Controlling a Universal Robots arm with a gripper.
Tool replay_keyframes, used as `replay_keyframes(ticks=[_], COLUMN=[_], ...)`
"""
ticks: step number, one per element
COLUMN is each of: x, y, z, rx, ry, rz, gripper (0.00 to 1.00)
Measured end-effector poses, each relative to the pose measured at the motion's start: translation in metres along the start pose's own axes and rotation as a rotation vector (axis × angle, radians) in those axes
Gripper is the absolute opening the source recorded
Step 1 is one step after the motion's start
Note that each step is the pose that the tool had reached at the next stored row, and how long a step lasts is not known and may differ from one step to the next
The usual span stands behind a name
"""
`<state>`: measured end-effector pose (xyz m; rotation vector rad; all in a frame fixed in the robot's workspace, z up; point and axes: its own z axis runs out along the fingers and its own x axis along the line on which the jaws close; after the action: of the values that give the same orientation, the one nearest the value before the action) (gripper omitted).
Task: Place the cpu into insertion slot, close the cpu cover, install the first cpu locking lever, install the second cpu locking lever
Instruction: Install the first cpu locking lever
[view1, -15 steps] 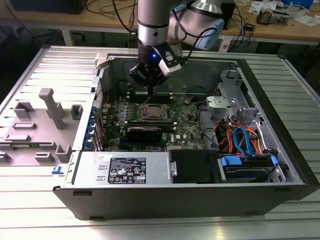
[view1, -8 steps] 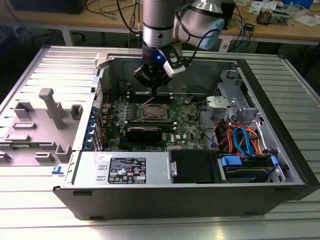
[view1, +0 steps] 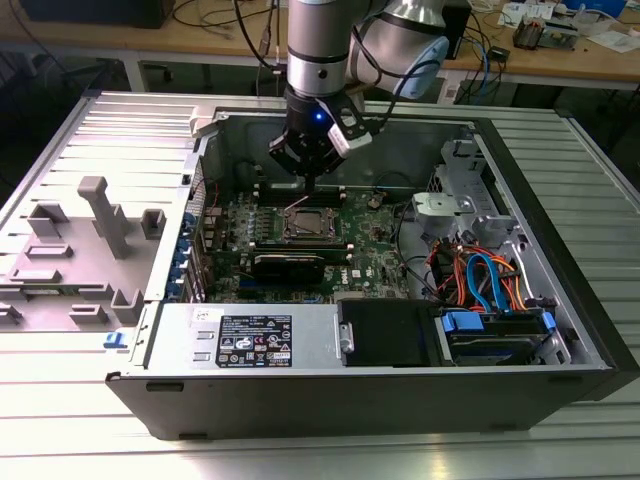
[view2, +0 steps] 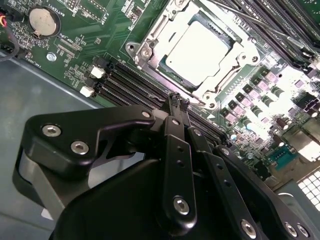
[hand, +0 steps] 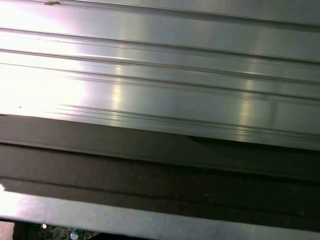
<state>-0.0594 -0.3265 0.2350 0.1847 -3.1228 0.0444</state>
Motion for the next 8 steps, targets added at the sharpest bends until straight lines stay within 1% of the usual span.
replay_keyframes(ticks=[8], x=[-0.0021], y=[-0.0001], z=[0.0063], rx=[0.0003], ry=[0.0002], rz=[0.0], gripper=[0.11])
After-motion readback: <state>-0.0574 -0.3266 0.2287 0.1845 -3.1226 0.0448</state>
